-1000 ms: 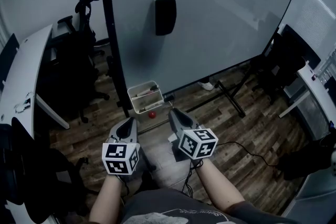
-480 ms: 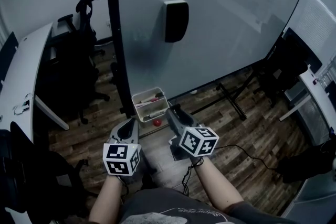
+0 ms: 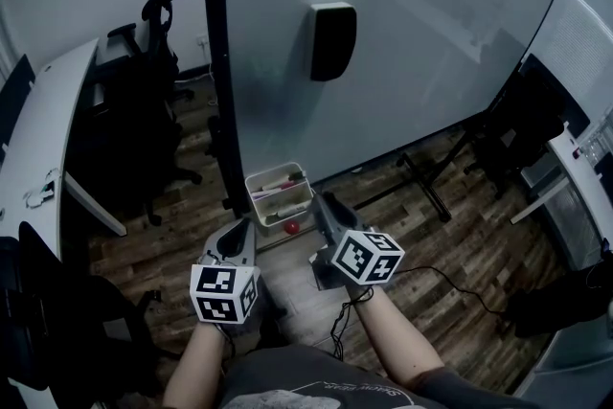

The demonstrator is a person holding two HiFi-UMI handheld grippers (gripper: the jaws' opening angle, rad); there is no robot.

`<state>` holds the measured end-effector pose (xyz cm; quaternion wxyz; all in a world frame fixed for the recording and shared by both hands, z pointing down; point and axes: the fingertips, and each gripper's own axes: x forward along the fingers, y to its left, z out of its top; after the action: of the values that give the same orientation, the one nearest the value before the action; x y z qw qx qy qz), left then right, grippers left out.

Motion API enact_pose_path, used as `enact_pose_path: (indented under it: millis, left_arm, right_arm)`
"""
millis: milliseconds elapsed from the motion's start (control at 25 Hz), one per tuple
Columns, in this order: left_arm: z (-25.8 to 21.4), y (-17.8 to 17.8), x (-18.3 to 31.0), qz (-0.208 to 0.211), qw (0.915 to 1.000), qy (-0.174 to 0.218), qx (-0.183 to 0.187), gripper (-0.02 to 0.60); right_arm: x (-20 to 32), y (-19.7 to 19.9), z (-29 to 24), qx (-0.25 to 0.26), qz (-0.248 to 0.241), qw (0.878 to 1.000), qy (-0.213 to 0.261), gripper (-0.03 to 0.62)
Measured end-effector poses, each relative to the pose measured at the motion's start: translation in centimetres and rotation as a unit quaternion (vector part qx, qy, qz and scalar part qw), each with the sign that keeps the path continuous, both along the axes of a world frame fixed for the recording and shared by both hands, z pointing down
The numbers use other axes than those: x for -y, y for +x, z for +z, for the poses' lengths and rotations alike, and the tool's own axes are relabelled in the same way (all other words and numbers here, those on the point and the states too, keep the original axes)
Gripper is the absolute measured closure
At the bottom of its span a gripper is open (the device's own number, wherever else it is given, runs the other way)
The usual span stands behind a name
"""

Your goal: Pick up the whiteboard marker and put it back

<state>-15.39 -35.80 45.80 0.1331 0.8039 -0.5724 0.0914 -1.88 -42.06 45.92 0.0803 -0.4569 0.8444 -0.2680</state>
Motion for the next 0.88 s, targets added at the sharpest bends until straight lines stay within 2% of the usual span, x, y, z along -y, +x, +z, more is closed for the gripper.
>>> enact_pose_path:
  millis: [200,520,680,880]
  left_arm:
    - [0.1,0.2,-0.4,0.001,1.0,0.001,0.004,0.568]
    - [-1.0,0.3,-1.7,0.003,0.9999,0.013,0.009,0.568]
    - [-1.8,1.1,-2.8,0.009,0.9997,0.021,0.012,0.568]
    - [-3.0,2.2,-4.9,0.015,0.9993,0.033,0.013,0.568]
  right_arm:
    - [-0.6,-0.7,-1.0,-0.02,-0.016,0.999,0.028,0.51]
    - [-2.0,-0.7,-4.4,-0.005,-0.016,0.997,0.072,0.513]
    - [-3.3,0.3,-6.6,-0.003,-0.009,0.995,0.103,0.513]
    - [-5.2,1.8,-8.8,0.011,-0.001,0.993,0.119,0.513]
